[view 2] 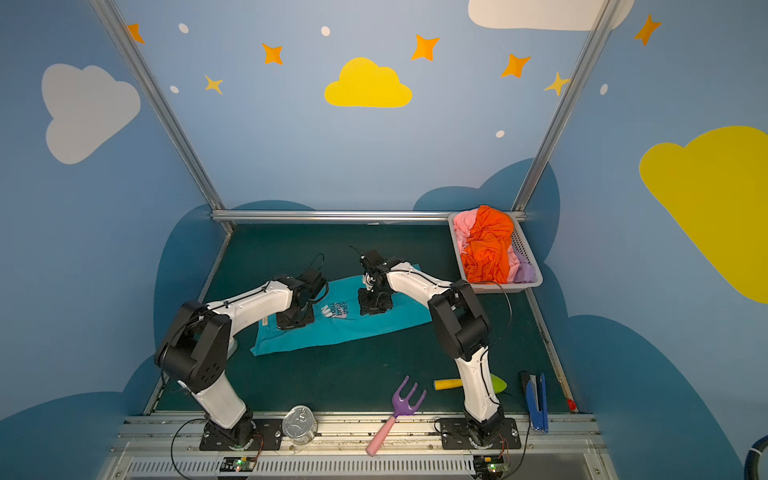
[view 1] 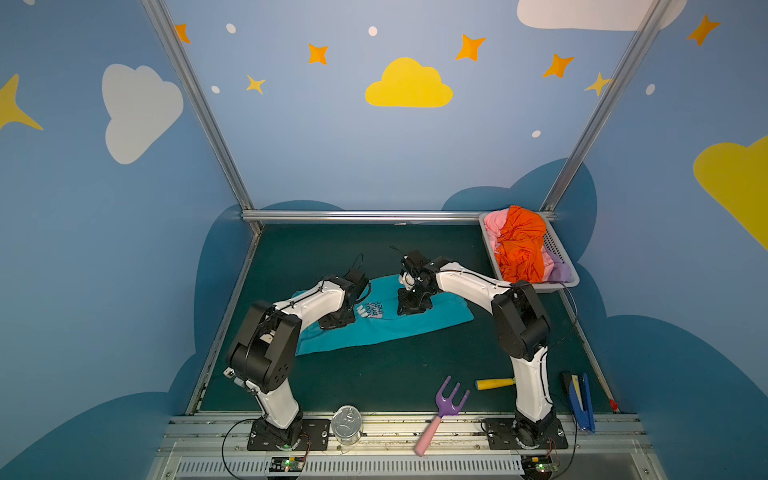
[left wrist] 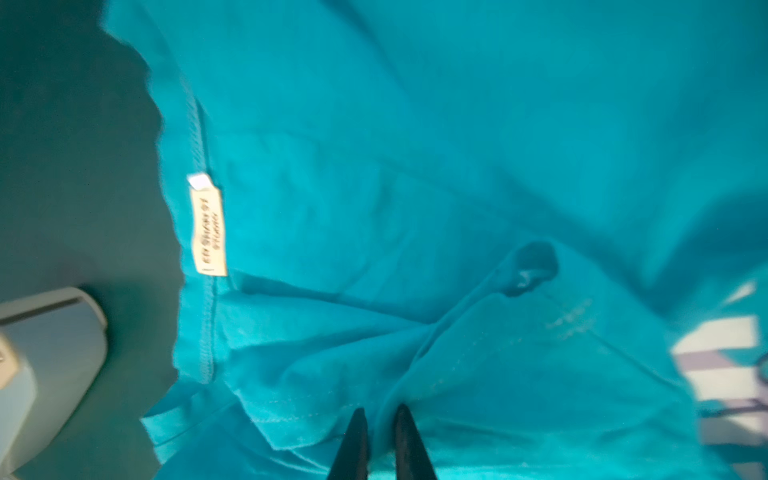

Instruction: Fold and stack the t-shirts

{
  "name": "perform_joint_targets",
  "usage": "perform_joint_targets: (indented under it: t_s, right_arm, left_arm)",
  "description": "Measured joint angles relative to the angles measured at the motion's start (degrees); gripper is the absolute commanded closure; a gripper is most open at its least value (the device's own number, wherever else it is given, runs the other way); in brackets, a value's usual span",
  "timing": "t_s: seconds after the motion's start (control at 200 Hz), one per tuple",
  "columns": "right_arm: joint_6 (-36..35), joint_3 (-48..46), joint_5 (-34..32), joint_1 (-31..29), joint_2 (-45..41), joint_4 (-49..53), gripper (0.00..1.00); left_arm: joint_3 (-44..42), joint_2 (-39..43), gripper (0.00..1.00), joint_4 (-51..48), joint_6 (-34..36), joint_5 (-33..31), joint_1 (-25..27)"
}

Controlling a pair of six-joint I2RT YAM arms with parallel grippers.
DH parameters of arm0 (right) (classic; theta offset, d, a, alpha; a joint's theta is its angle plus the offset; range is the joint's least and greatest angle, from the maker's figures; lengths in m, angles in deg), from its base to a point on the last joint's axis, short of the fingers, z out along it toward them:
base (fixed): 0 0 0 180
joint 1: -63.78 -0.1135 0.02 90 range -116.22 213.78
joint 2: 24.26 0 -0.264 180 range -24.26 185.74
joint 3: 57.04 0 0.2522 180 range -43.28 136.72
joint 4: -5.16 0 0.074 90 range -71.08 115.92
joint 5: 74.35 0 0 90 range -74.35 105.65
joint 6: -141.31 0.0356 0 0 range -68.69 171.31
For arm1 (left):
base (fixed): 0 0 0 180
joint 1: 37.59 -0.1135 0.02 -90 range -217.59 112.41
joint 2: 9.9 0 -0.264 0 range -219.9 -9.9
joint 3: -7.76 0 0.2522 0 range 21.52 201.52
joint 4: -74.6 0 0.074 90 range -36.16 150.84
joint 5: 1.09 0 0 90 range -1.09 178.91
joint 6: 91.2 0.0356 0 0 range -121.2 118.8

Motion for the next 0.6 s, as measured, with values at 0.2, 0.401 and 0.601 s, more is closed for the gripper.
perform_joint_targets:
  t_s: [0.2,0.401,0.601]
  right_arm:
    - [0.0,0.0,0.1,0.0,0.0,0.0,0.68]
    - [0.0,0.0,0.1,0.0,0.0,0.0,0.69]
    - [0.0,0.0,0.1,0.1,0.0,0.0,0.68]
  left_arm:
    - [8.7,-0.1,0.79,-2.7,1.1,-5.0,-0.1]
    - [14.1,-4.4,0.55,-4.6,2.9,-9.3,-0.1]
    - [15.8,-7.8,0.51,-7.0,2.8,-11.0,-0.1]
